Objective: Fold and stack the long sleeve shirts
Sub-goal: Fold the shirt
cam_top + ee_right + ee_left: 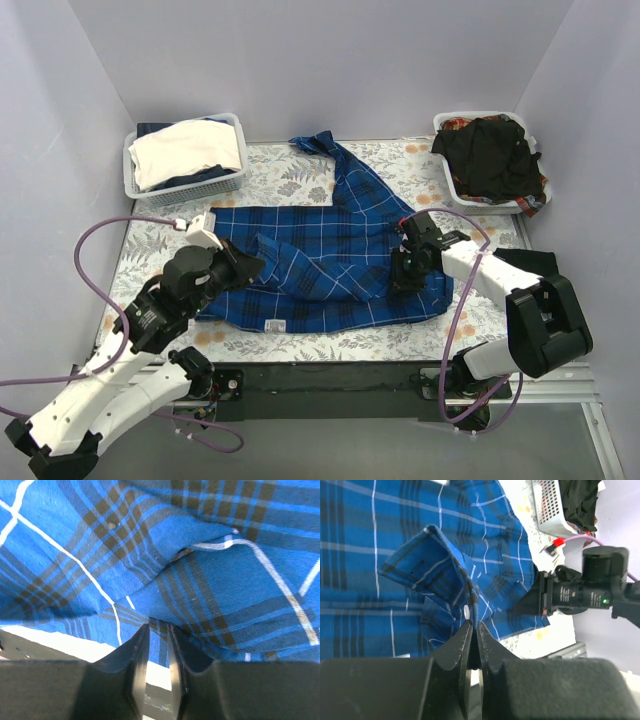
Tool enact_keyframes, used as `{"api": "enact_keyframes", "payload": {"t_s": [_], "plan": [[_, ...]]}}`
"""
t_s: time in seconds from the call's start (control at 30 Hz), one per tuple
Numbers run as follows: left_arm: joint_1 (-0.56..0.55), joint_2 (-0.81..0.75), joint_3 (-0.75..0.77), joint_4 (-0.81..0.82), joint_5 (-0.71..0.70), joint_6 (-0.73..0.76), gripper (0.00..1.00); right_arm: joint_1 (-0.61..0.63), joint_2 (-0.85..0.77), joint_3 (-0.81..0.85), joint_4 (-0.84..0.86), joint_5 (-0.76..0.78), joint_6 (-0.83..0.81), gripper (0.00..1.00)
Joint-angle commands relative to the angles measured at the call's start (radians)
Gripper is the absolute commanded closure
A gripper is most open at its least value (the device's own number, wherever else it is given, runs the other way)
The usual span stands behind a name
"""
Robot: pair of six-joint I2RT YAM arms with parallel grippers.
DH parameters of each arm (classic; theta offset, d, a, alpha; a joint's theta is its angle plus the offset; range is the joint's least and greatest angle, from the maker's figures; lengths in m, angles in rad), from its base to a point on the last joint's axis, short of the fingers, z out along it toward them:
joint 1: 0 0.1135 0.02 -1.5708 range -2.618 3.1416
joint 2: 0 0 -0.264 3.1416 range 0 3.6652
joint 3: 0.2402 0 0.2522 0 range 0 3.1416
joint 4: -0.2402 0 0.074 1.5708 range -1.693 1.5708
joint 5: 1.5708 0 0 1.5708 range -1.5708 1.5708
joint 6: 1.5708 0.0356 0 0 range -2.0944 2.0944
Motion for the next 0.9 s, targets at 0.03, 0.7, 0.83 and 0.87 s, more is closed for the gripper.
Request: {"api": "enact_keyframes", "payload": {"t_s": [0.03, 0.7, 0.83, 0.87], "plan": [[0.000, -0.112, -0.082, -0.046, -0.004, -0.123, 0.94, 0.006, -0.041, 0.068, -0.008, 0.065, 0.052, 0.62], [-0.001, -0.108, -0.096, -0.087, -0.021, -0.126, 0.96, 0.004, 0.138, 0.157, 0.150, 0.188, 0.203, 0.52], [-0.001, -0.112, -0.095, -0.101, -0.030, -0.121, 0.99, 0.004, 0.160, 0.157, 0.178, 0.188, 0.222, 0.61], [-0.001, -0.115, -0.095, -0.101, -0.033, -0.117, 1.00, 0.004, 0.167, 0.160, 0.176, 0.188, 0.223, 0.68]]}}
